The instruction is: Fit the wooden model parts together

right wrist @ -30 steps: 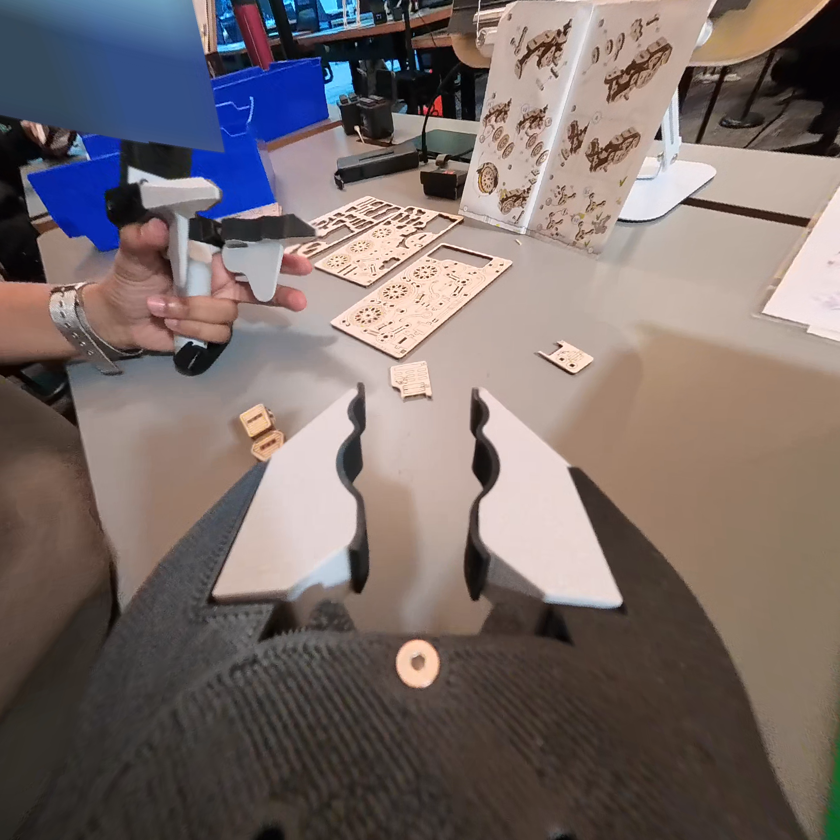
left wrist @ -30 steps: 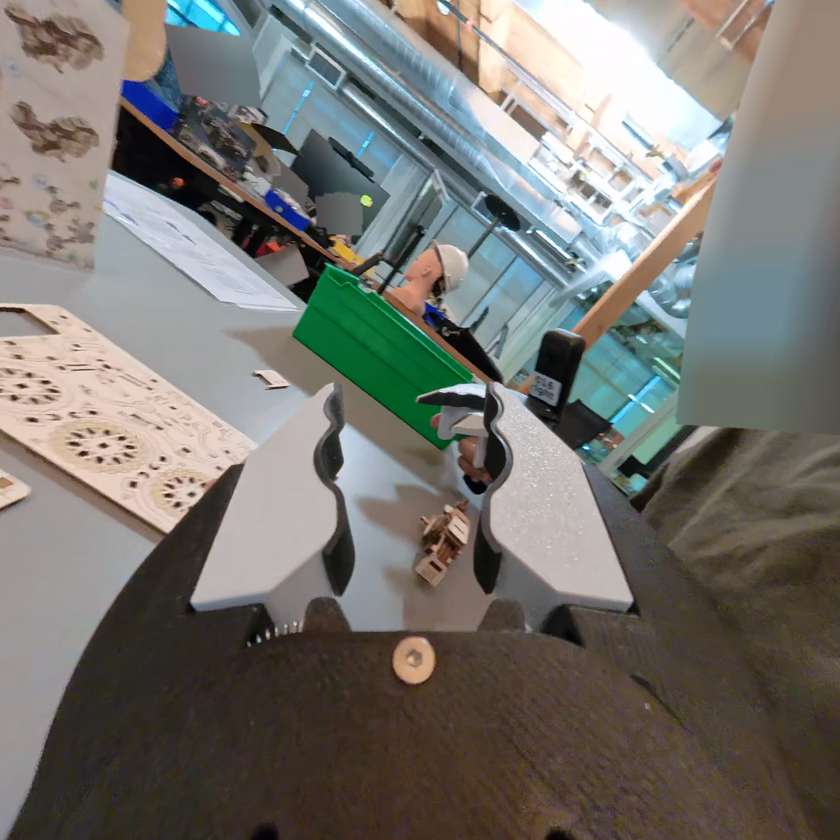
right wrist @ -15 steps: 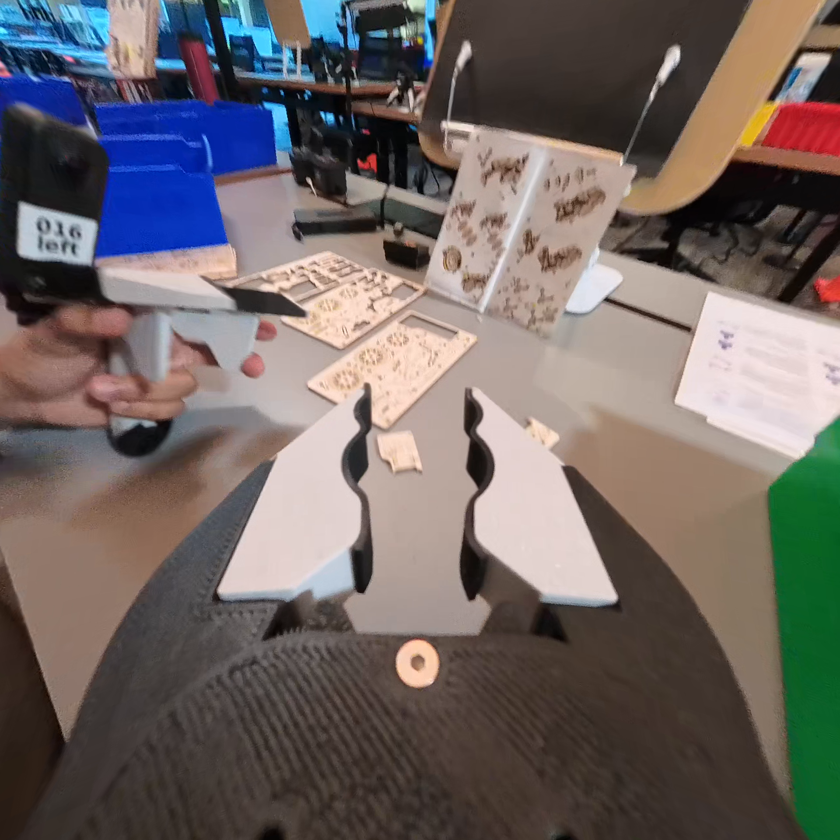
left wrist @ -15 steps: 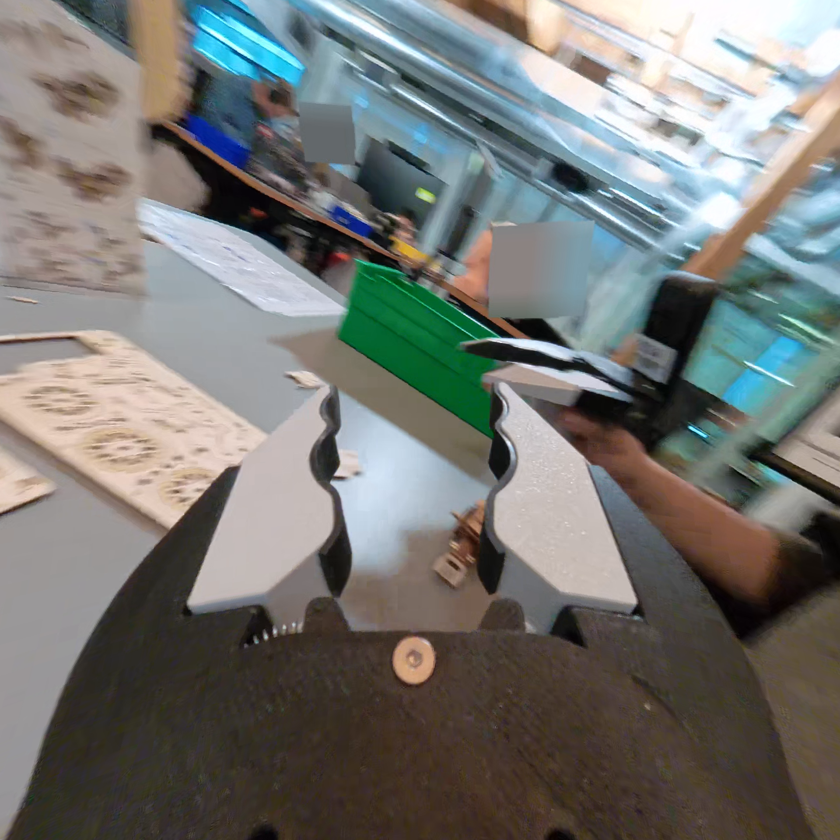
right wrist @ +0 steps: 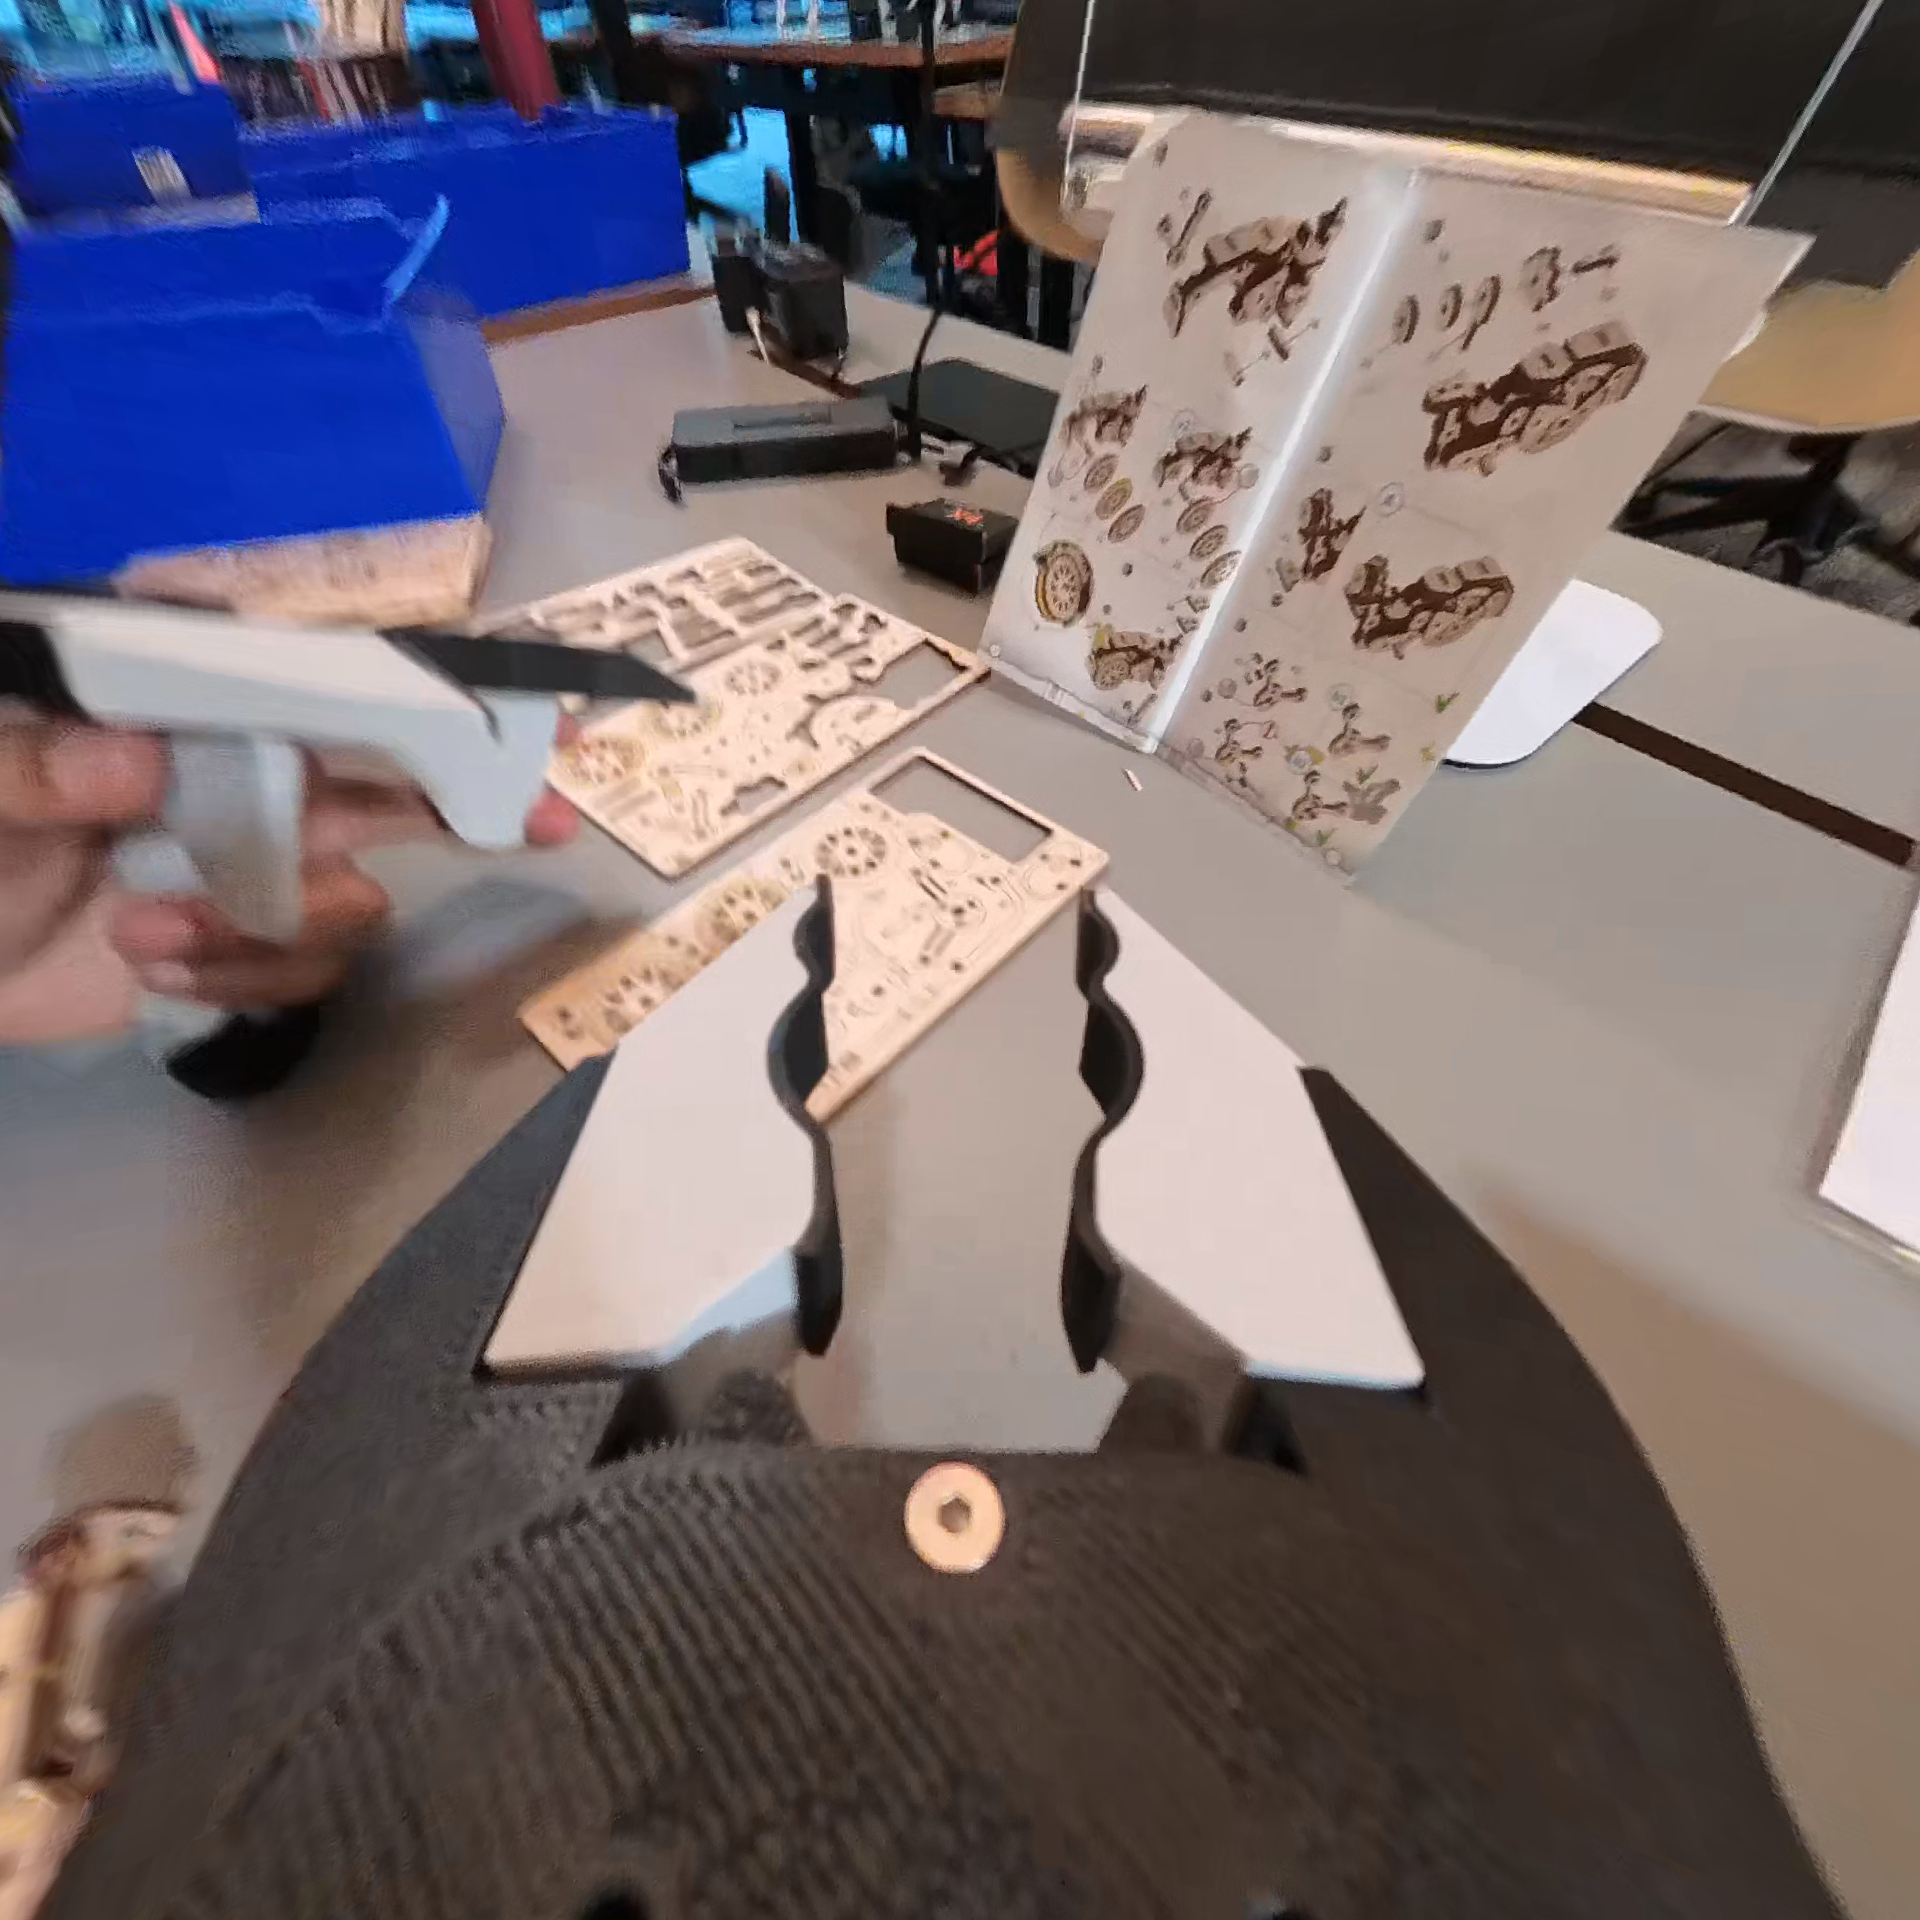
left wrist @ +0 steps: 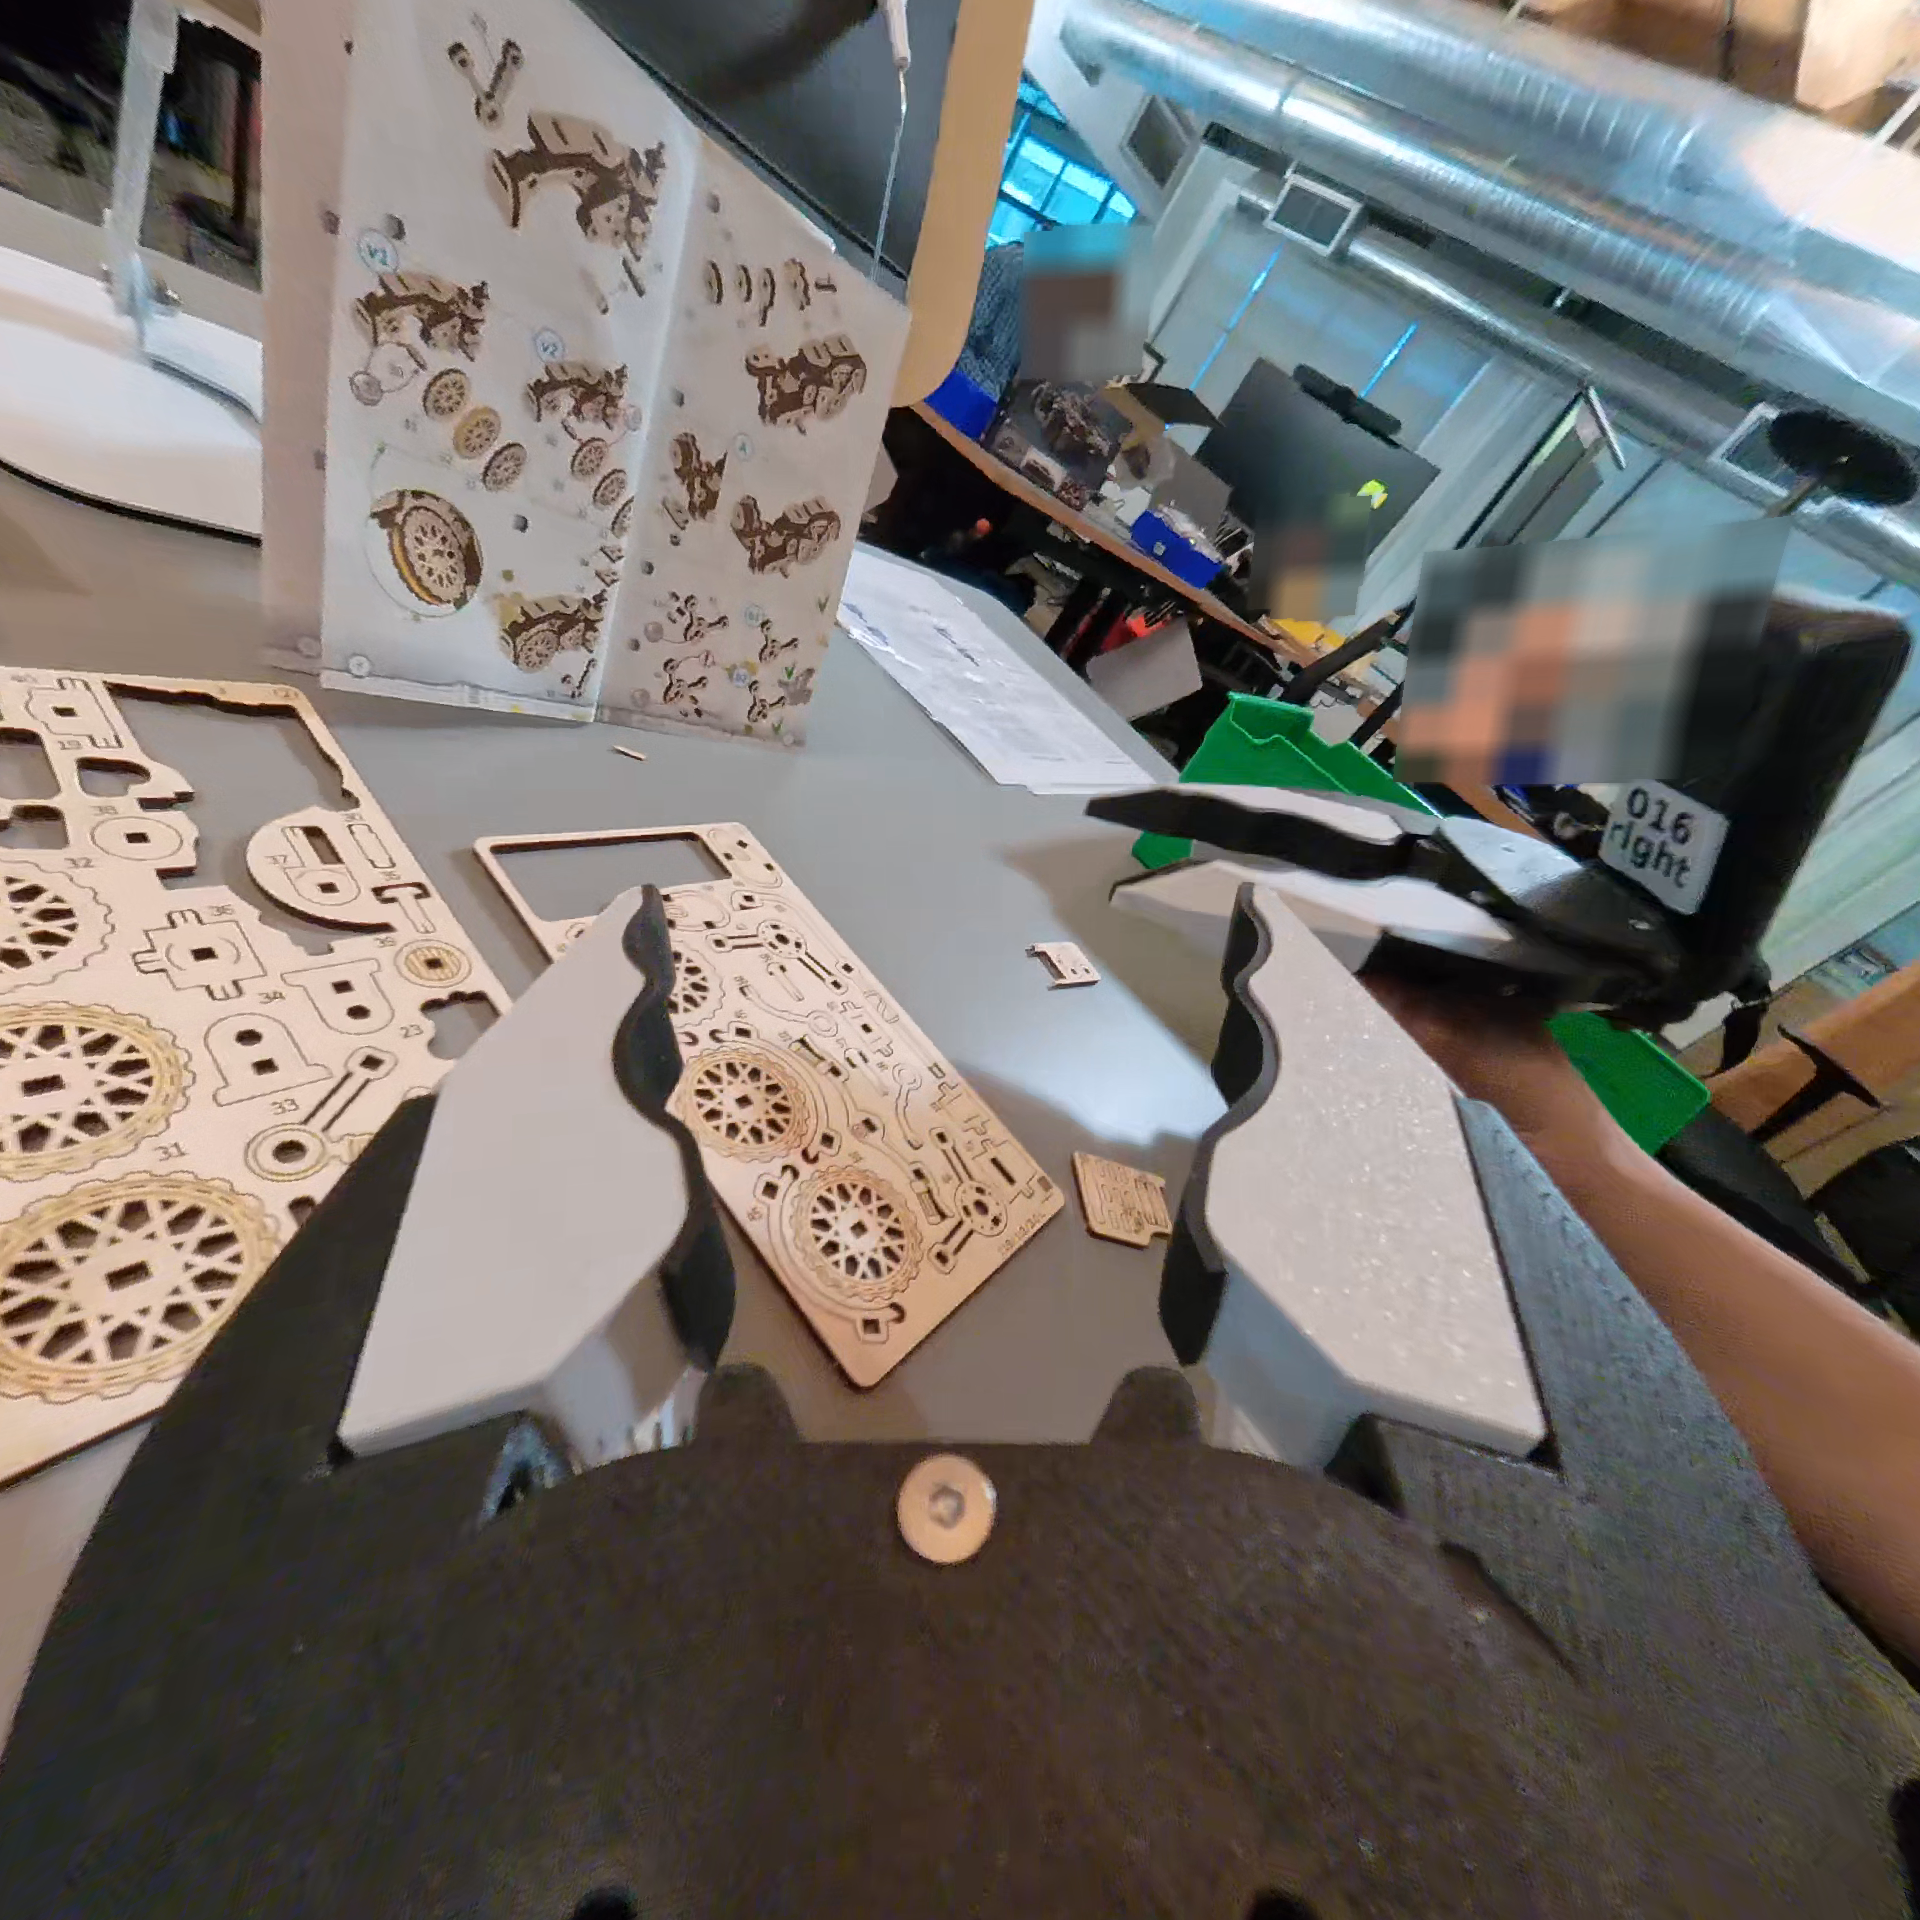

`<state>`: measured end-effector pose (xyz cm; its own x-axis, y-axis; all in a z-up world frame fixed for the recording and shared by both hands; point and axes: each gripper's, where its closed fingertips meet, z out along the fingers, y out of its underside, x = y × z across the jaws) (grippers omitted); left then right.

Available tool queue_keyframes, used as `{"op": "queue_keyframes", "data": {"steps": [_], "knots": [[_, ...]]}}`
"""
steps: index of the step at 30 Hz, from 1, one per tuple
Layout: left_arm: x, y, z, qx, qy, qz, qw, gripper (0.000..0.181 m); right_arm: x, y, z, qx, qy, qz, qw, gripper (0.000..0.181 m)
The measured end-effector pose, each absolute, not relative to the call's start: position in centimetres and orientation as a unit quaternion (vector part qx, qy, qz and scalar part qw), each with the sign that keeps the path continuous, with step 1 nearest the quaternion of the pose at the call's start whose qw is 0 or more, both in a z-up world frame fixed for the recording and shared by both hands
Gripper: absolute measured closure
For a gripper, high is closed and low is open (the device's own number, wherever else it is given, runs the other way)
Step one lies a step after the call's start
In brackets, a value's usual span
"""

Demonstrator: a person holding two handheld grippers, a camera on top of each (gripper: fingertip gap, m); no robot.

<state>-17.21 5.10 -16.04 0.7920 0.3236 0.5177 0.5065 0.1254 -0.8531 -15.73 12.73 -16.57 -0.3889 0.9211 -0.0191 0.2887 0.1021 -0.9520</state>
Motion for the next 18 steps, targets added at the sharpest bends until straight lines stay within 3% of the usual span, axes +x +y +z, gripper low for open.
{"op": "queue_keyframes", "data": {"steps": [7,11,18], "knots": [[-20.6,2.7,-15.8,-0.584,-0.387,-0.079,0.709,0.089,-15.8,14.6,-17.4,-0.439,-0.665,0.489,0.355,0.148],[-21.6,1.4,-14.8,-0.553,-0.402,0.016,0.729,0.099,-16.5,14.5,-17.9,-0.437,-0.678,0.482,0.342,0.147],[-23.1,2.1,-14.7,-0.636,-0.338,0.109,0.685,0.102,-17.4,13.4,-19.9,-0.425,-0.726,0.439,0.316,0.149]]}}
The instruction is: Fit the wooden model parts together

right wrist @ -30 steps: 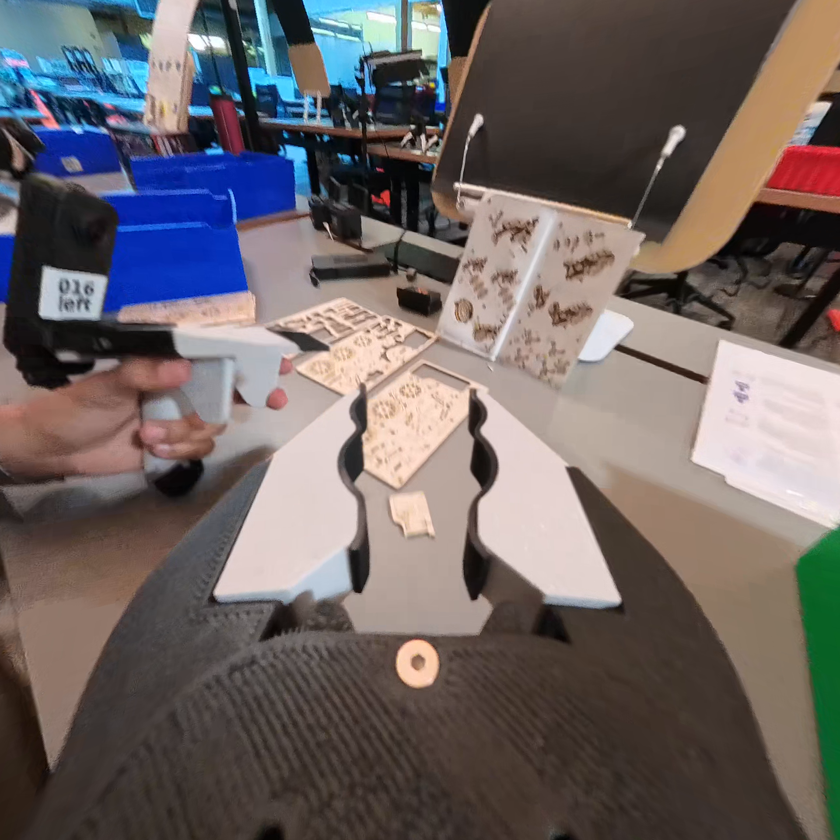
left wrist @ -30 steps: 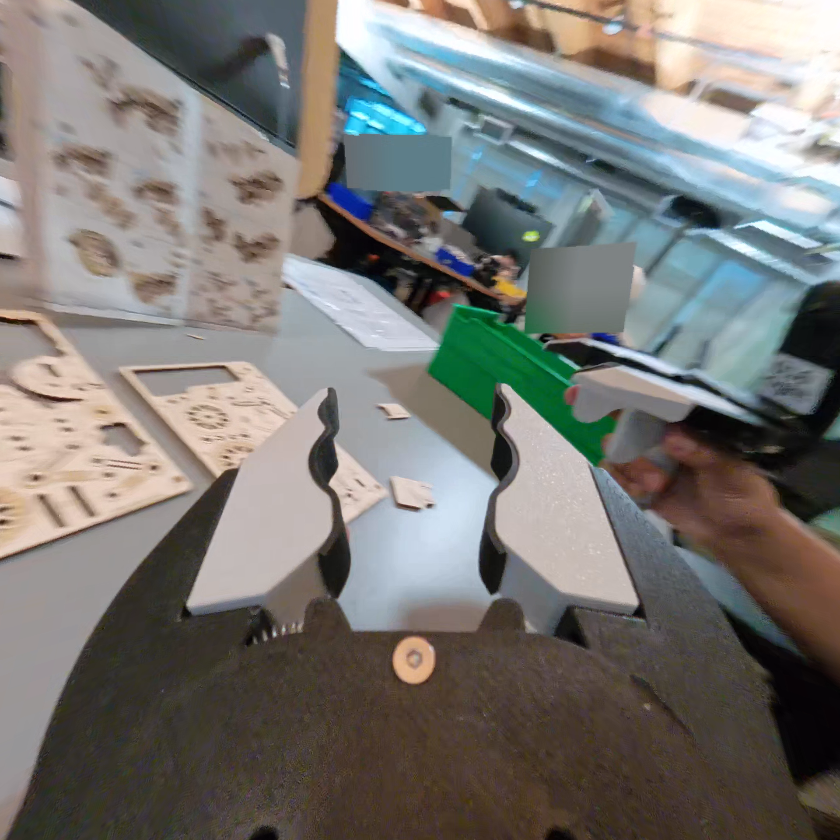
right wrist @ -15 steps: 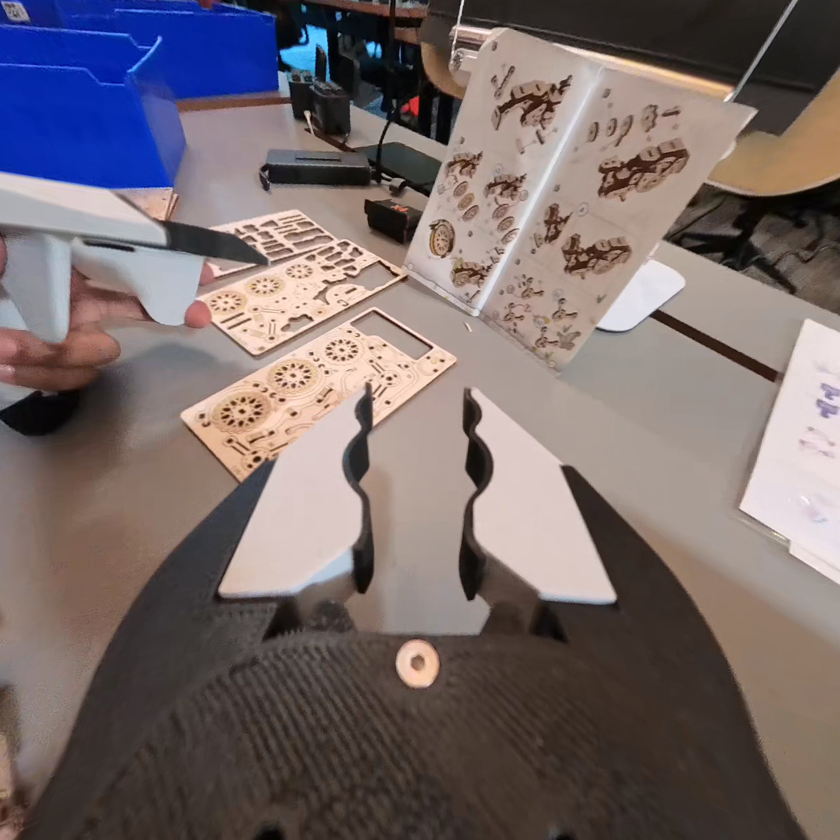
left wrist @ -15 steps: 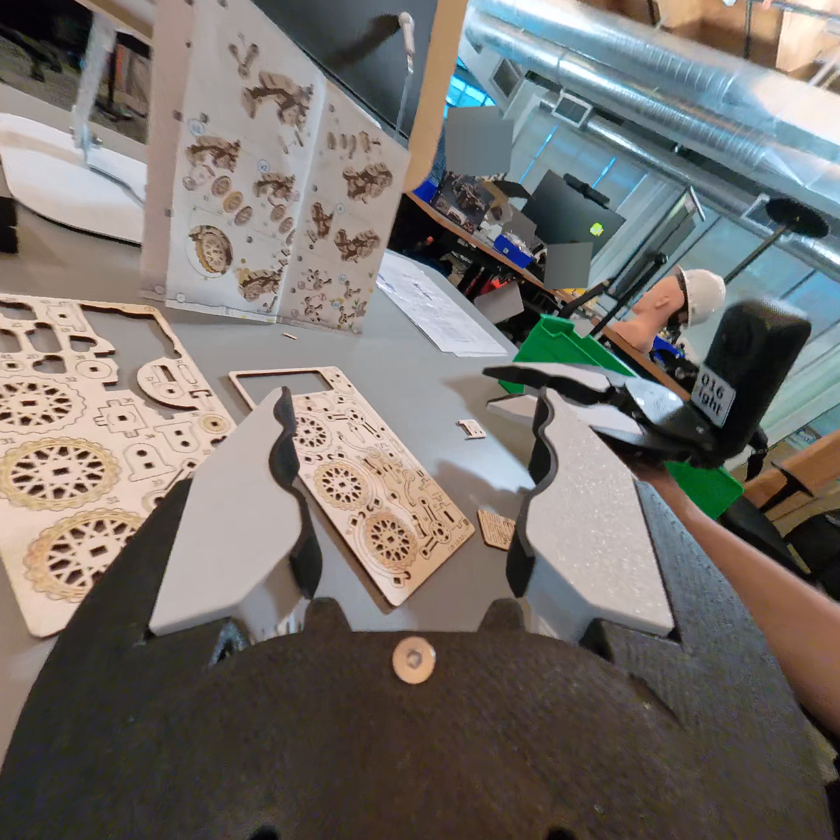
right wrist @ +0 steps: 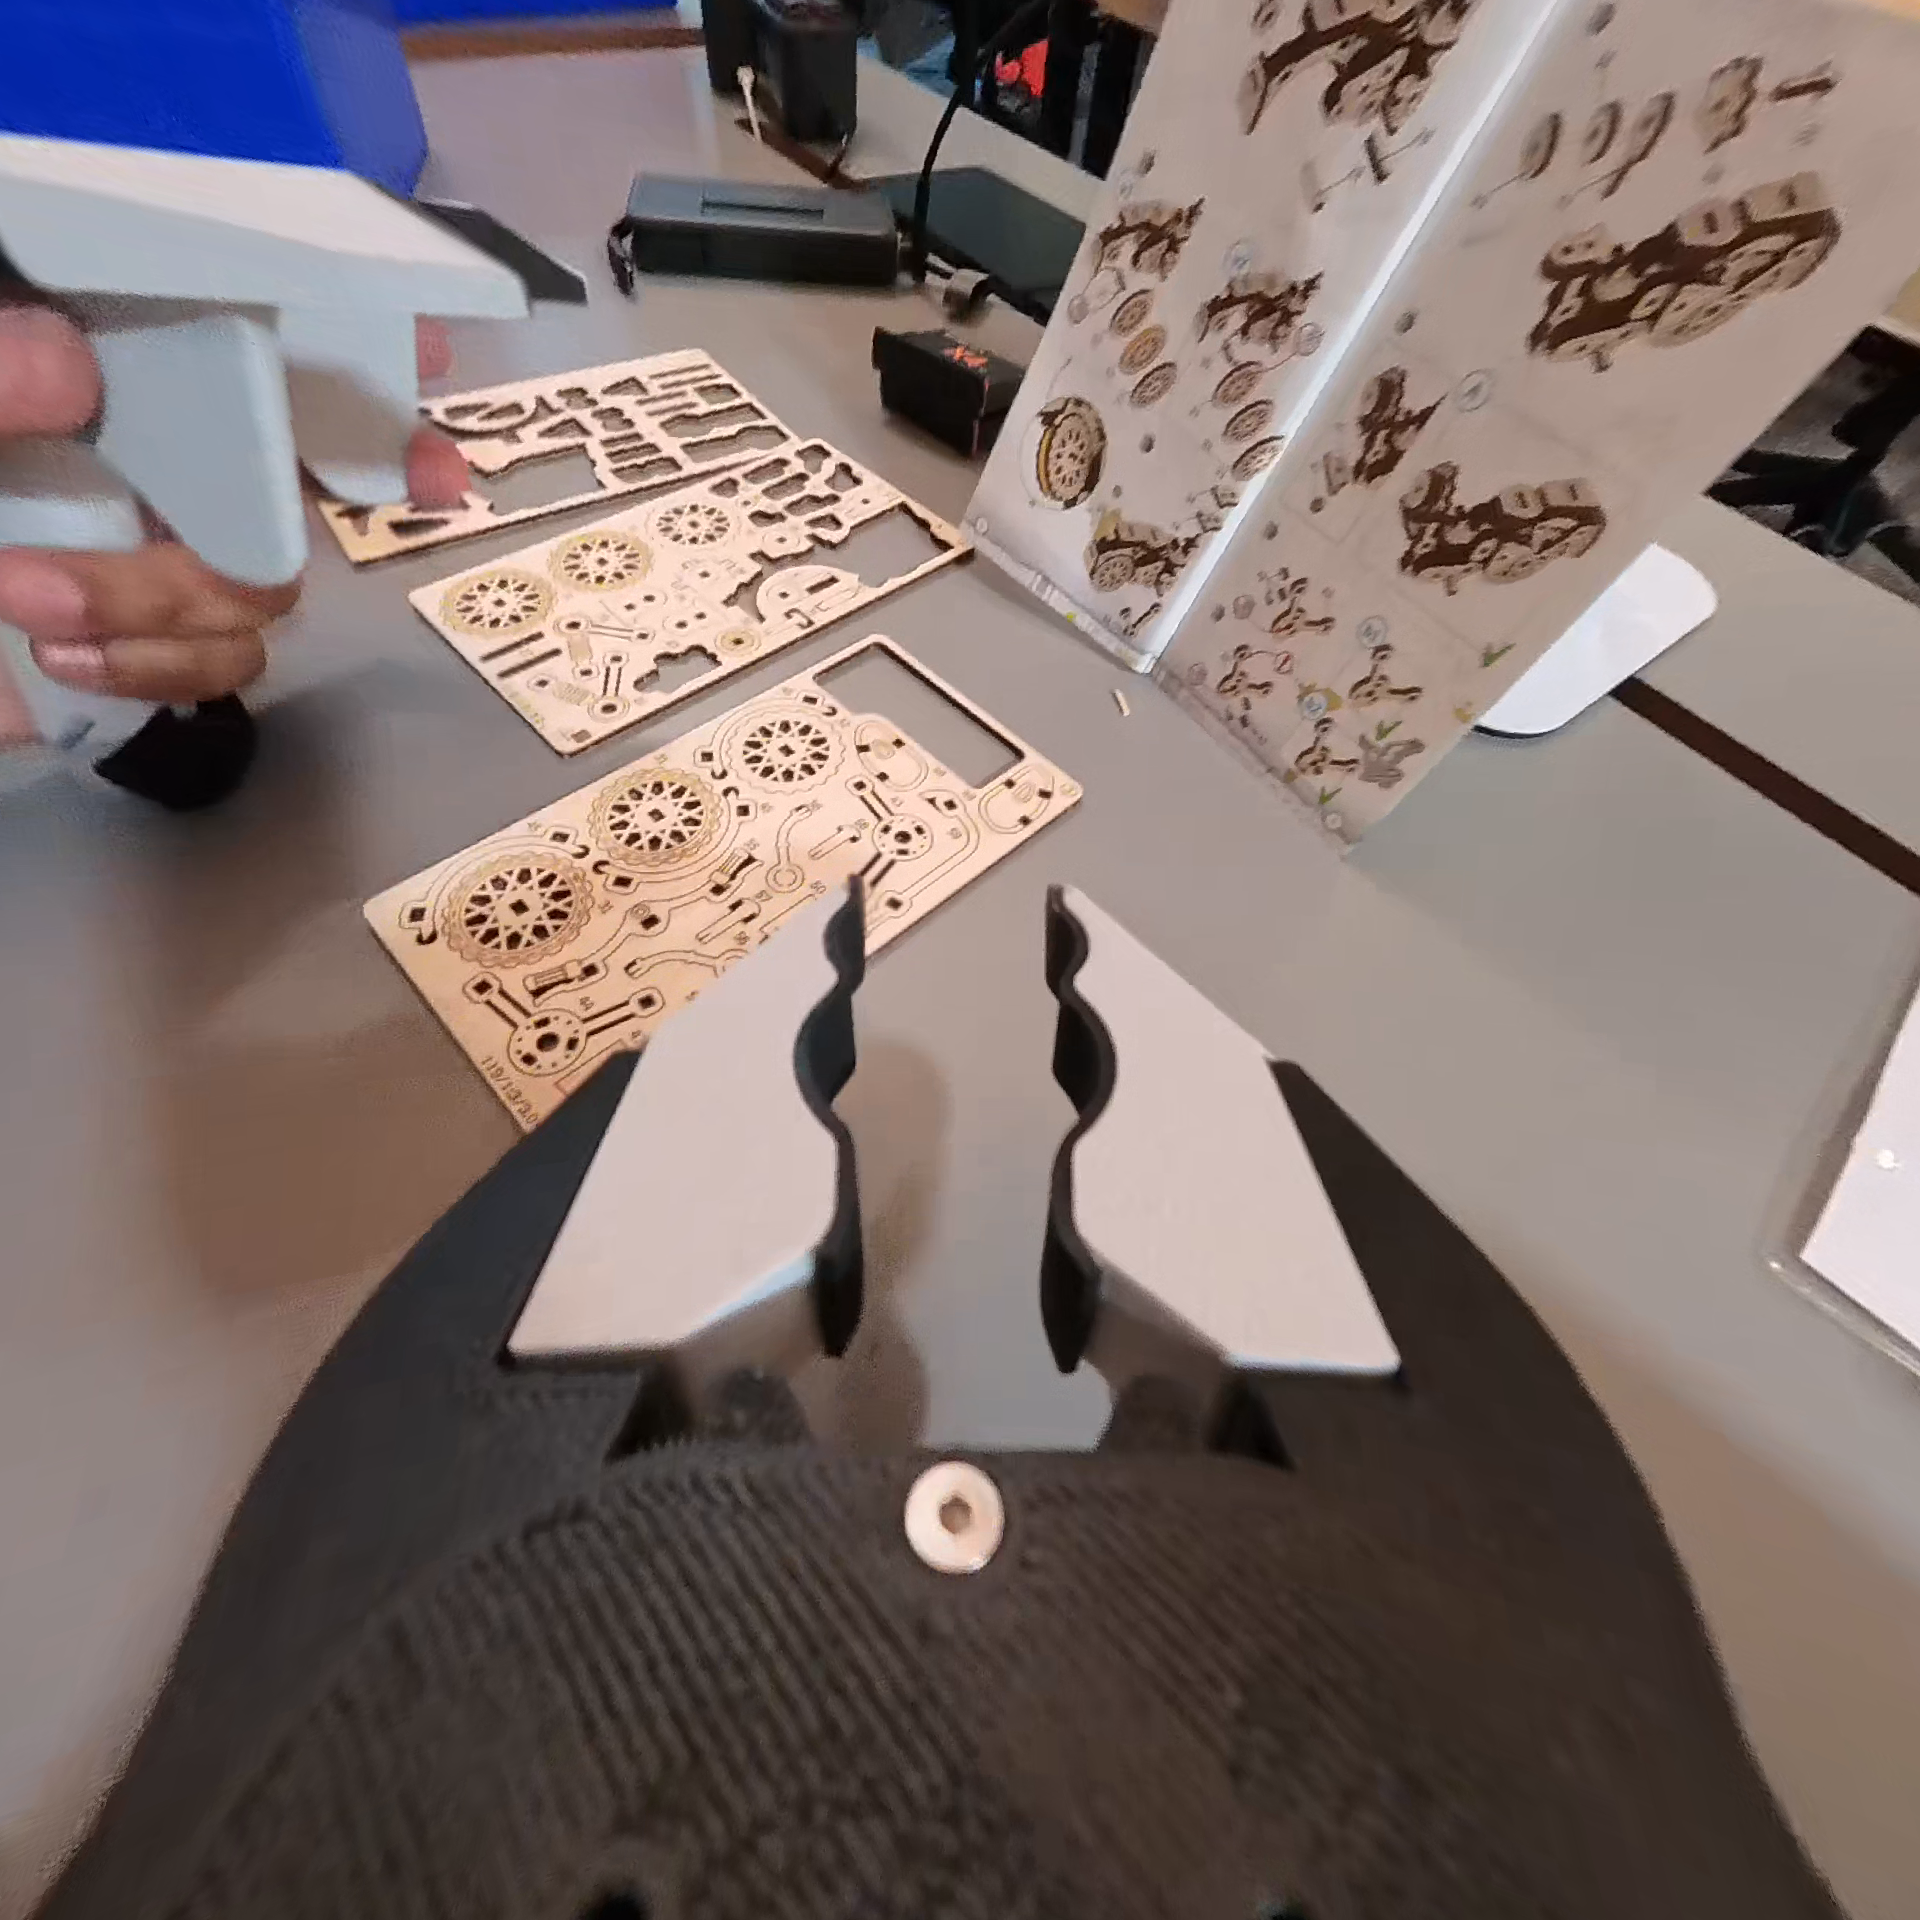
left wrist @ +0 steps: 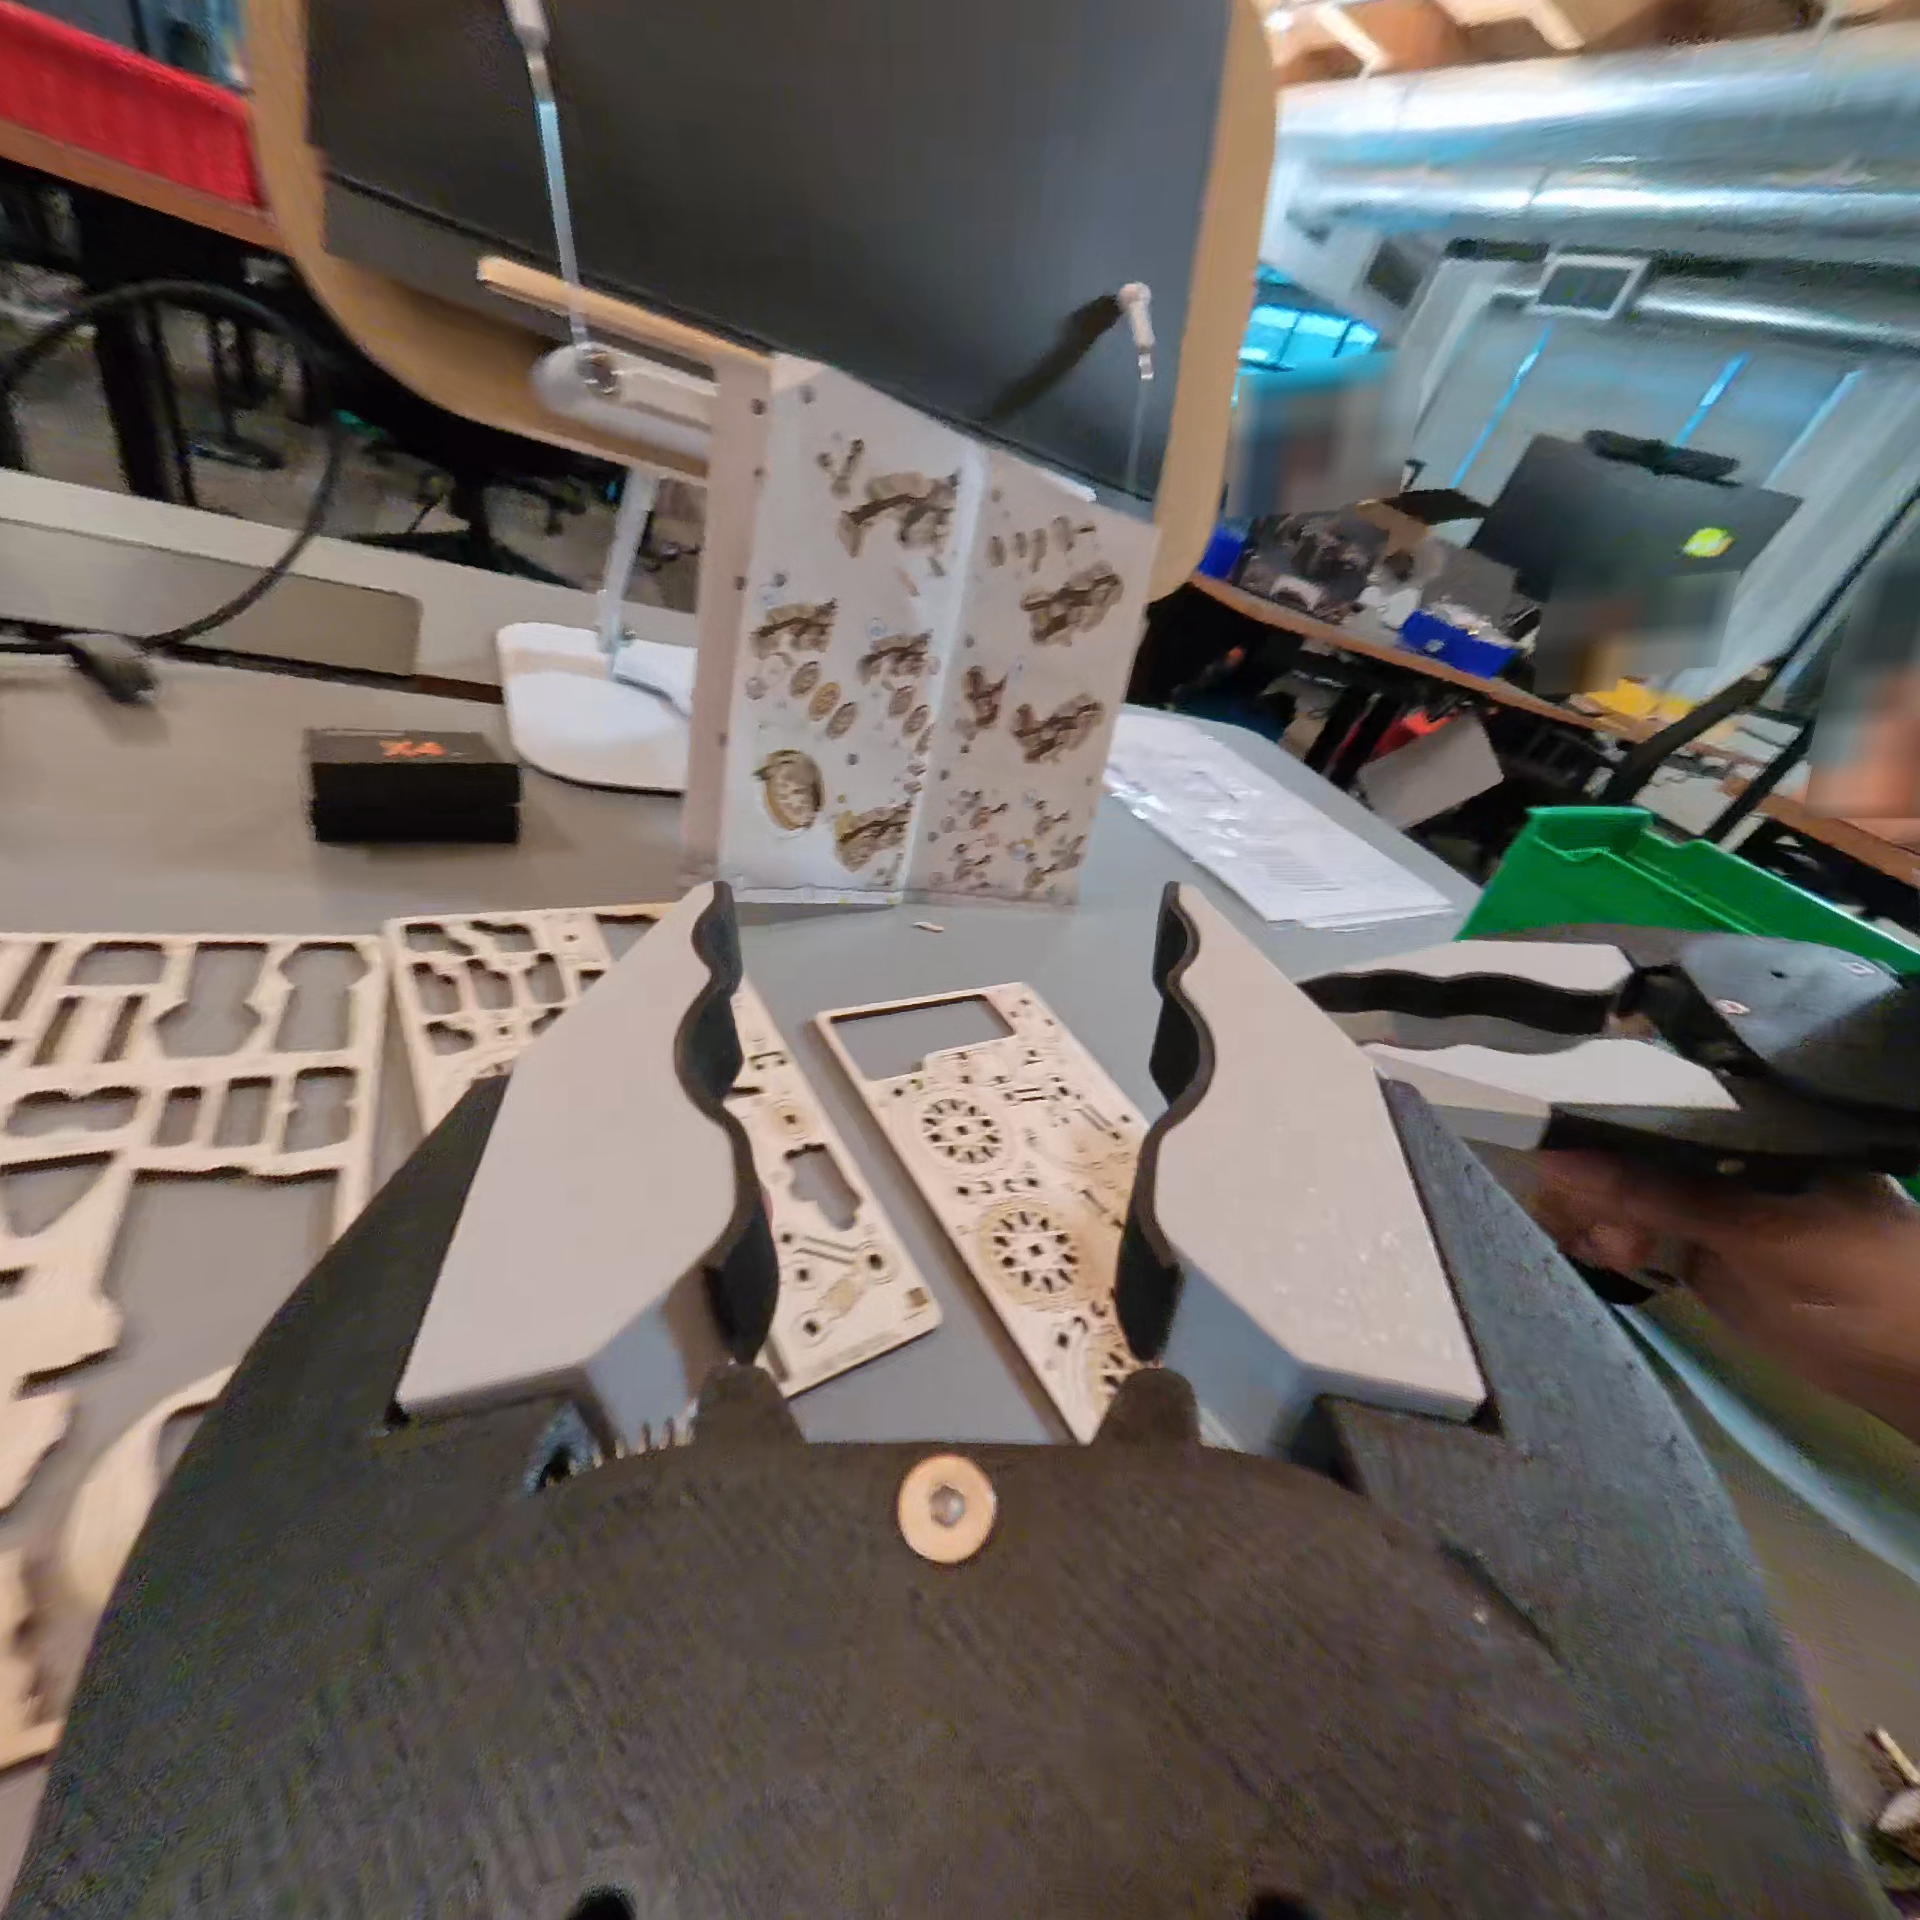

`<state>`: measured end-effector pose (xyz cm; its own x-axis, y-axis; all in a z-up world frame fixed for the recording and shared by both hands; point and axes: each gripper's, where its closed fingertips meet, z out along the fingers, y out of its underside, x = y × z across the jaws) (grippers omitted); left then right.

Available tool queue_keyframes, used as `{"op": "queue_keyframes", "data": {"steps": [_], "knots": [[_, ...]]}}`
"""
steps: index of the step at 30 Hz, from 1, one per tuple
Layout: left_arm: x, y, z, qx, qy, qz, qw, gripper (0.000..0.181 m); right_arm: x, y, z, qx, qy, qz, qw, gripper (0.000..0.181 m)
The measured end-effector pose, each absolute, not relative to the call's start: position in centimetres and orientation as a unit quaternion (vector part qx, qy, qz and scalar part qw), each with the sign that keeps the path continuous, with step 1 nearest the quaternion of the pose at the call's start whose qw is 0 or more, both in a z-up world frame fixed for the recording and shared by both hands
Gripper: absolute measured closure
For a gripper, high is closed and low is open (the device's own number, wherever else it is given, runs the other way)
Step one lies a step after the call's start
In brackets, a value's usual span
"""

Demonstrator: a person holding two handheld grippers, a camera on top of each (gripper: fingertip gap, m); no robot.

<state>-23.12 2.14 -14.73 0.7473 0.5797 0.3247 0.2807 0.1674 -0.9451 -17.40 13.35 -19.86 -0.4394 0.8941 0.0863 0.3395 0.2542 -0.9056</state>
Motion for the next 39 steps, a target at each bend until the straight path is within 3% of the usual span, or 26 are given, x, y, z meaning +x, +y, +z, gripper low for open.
{"op": "queue_keyframes", "data": {"steps": [2,5,7,8,10,14,21,26,39], "knots": [[-24.2,0.7,-14.7,-0.627,-0.368,0.103,0.679,0.107,-17.3,13.1,-20.1,-0.419,-0.733,0.434,0.315,0.151],[-26.3,-1.5,-16.0,-0.631,-0.424,0.126,0.637,0.119,-17.4,13.0,-20.4,-0.416,-0.740,0.418,0.323,0.181],[-27.1,-2.1,-17.2,-0.664,-0.418,0.161,0.598,0.125,-17.9,13.7,-20.9,-0.438,-0.737,0.399,0.325,0.181],[-27.2,-1.9,-17.2,-0.672,-0.406,0.164,0.597,0.133,-18.4,14.0,-21.0,-0.452,-0.730,0.398,0.322,0.181],[-26.1,-0.9,-16.3,-0.684,-0.348,0.147,0.624,0.180,-19.7,14.3,-20.0,-0.479,-0.694,0.434,0.318,0.181],[-25.2,0.1,-16.8,-0.721,-0.307,0.111,0.612,0.181,-21.1,15.0,-20.0,-0.533,-0.653,0.458,0.281,0.181],[-27.6,-2.3,-17.7,-0.745,-0.309,0.172,0.566,0.181,-19.2,16.0,-20.7,-0.528,-0.672,0.414,0.312,0.181],[-29.9,-6.4,-15.9,-0.707,-0.354,0.170,0.588,0.181,-20.1,18.5,-22.7,-0.594,-0.657,0.330,0.328,0.181],[-30.1,-6.2,-18.1,-0.744,-0.331,0.213,0.540,0.181,-20.0,17.6,-21.5,-0.565,-0.658,0.357,0.347,0.181]]}}
